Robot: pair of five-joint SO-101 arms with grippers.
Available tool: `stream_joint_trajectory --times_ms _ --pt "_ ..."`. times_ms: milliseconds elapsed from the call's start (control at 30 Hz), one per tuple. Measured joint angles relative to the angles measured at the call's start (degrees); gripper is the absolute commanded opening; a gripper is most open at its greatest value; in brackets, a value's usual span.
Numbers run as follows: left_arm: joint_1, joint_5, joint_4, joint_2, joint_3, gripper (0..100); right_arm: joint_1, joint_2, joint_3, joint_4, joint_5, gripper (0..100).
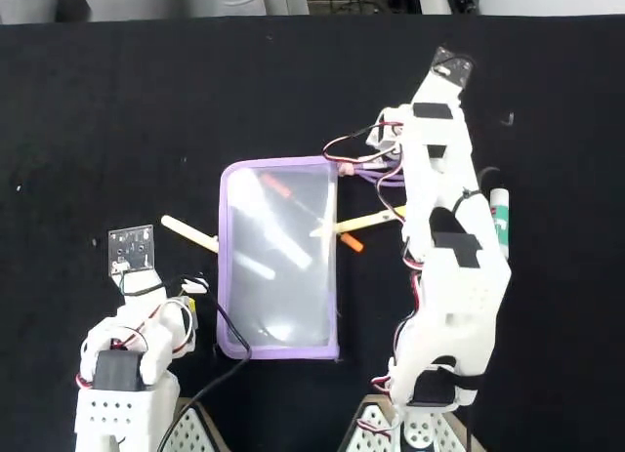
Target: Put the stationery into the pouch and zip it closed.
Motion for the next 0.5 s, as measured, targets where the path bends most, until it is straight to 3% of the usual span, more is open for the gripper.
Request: stream_joint_trajectory --times_ms 500 --pt "0.0 0.0 0.0 0.0 0.0 10 0.0 0.8 -9.6 15.0 -0.8 14.5"
